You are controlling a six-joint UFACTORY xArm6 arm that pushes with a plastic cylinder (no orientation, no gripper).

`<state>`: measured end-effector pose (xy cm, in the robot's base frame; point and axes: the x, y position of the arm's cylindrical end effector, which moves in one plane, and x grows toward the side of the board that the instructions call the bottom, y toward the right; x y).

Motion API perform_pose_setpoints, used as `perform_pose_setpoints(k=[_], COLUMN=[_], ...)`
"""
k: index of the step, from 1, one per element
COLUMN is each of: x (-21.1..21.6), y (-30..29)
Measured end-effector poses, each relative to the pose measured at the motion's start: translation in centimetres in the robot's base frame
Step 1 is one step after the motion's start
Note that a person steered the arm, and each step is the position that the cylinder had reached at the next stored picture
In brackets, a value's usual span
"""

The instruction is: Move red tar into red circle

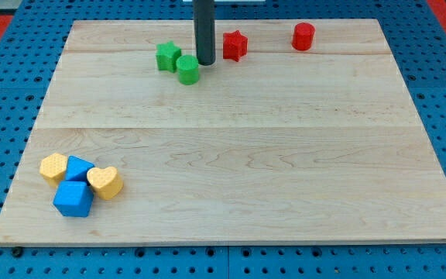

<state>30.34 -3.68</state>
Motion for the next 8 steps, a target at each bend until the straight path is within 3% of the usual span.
perform_pose_setpoints(k=[1,2,3,5,8], x=[0.5,-1.6,-1.7,-3.7,-7.1], y=[0.0,1.1,6.0,2.1,9.0])
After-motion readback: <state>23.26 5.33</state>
